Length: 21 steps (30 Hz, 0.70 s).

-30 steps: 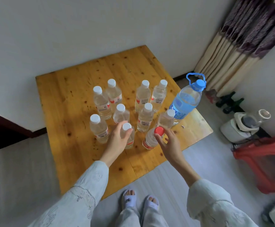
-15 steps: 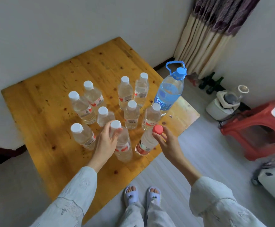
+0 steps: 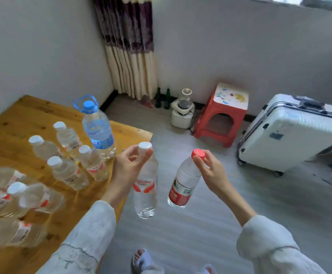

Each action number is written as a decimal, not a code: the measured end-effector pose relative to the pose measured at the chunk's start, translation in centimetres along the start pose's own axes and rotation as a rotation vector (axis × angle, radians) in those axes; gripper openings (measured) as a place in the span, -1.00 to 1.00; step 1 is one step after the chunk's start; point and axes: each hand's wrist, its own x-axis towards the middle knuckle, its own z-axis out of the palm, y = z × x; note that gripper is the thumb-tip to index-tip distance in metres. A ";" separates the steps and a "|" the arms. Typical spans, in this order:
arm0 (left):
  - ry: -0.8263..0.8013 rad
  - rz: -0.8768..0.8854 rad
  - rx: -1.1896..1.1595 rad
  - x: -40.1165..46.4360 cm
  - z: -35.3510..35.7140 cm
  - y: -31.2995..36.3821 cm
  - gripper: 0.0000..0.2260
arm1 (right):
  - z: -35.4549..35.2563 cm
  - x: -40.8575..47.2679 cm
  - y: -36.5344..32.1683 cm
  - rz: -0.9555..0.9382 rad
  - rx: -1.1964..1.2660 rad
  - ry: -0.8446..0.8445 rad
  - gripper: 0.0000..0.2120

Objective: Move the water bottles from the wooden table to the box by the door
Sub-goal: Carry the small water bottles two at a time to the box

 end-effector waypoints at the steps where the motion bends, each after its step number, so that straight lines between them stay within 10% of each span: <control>1: -0.052 0.013 -0.011 0.0 2.3 1.0 -0.81 | -2.3 -0.9 0.3 0.018 0.024 0.038 -0.92; 8: -0.255 0.107 -0.147 -3.1 19.5 7.0 -0.88 | -19.8 -8.7 3.5 0.097 0.153 0.254 -0.81; 13: -0.420 0.154 -0.195 -6.6 32.6 10.9 -0.85 | -31.3 -14.6 6.2 0.100 0.141 0.443 -0.30; 21: -0.791 0.268 -0.166 -11.3 53.3 16.5 -0.85 | -47.3 -23.2 11.5 0.166 0.267 0.860 -0.53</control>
